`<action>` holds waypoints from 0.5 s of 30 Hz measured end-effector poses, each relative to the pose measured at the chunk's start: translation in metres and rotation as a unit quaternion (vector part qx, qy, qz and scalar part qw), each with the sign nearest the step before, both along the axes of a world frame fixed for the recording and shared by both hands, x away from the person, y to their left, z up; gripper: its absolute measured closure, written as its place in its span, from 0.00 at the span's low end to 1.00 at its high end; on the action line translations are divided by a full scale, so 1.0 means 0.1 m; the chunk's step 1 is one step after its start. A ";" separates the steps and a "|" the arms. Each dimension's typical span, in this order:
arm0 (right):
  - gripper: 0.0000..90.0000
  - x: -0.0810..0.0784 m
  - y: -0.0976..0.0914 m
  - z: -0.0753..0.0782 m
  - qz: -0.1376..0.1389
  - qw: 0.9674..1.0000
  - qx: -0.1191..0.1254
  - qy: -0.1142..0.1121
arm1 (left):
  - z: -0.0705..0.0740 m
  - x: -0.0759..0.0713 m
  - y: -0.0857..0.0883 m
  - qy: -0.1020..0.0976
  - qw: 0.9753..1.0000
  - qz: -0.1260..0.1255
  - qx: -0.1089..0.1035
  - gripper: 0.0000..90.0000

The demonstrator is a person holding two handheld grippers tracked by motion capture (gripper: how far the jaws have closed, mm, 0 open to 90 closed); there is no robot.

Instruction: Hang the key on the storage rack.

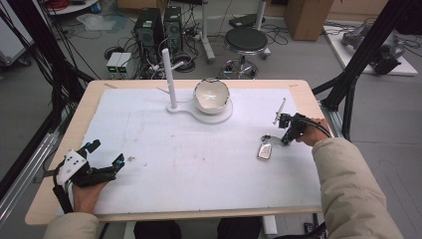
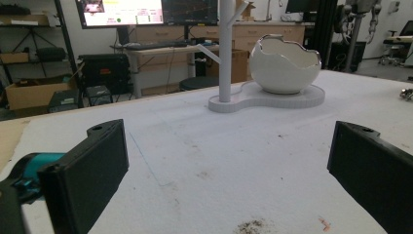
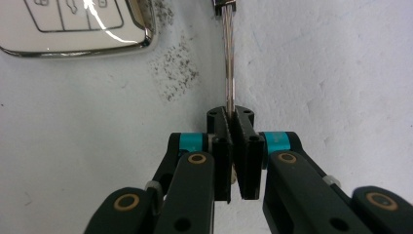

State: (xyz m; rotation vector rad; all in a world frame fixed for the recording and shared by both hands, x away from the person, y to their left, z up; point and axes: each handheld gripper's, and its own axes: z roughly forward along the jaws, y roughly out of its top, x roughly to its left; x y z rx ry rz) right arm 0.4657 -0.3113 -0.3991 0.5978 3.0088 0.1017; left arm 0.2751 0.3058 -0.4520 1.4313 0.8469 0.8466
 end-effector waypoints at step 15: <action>0.97 -0.26 0.20 0.26 0.020 0.997 0.034 -0.059 | 0.01 0.03 0.03 0.014 1.000 0.003 -0.014 0.02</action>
